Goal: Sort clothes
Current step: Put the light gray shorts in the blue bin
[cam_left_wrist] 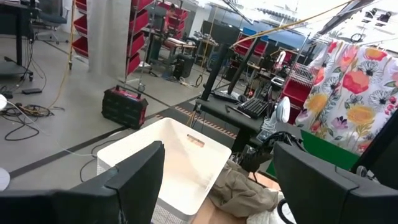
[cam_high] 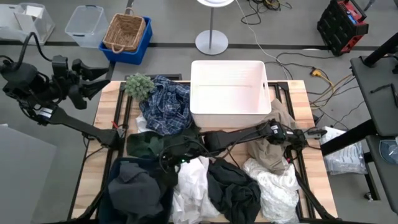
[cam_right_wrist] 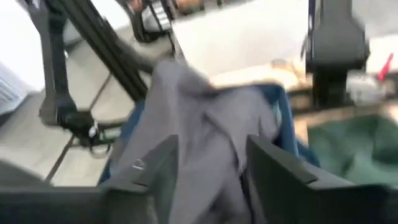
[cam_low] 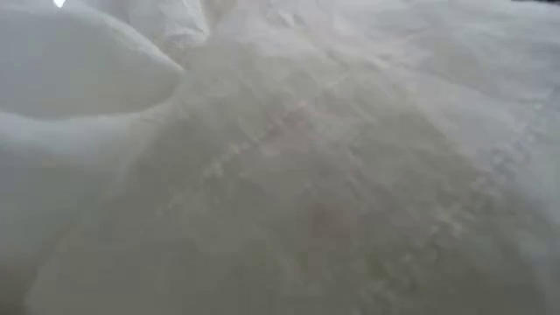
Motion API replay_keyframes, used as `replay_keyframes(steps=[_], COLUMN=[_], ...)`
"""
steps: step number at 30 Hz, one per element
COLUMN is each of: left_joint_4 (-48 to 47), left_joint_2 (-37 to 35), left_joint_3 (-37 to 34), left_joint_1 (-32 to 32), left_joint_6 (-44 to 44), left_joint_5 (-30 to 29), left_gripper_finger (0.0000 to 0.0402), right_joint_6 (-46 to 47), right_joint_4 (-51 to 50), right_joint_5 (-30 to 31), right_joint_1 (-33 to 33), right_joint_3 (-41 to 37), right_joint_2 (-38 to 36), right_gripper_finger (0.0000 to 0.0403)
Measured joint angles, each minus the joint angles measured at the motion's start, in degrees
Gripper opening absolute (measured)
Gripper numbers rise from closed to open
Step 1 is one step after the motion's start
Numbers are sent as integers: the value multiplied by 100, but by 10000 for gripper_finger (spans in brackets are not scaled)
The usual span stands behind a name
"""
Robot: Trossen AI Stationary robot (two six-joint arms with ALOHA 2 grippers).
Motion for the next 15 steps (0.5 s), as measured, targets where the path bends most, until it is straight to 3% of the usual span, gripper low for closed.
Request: replay_keyframes(steps=[8,12,15], left_joint_4=[5,7,7], left_joint_2=[52,89,128], left_joint_3=[0,0,0], left_joint_1=[1,0,1], left_joint_6=[0,-3,-22], left_joint_5=[-3,-5,-6], left_gripper_finger=[277,277,277], right_joint_6=[-350,-104,-59], right_joint_4=[1697,2514,2441], right_joint_5=[-17,-450,-771], right_joint_1=[6,-2,3], right_joint_3=[-17,-17,-15], right_joint_2=[769,1079,1256], right_gripper_finger=[21,13,10])
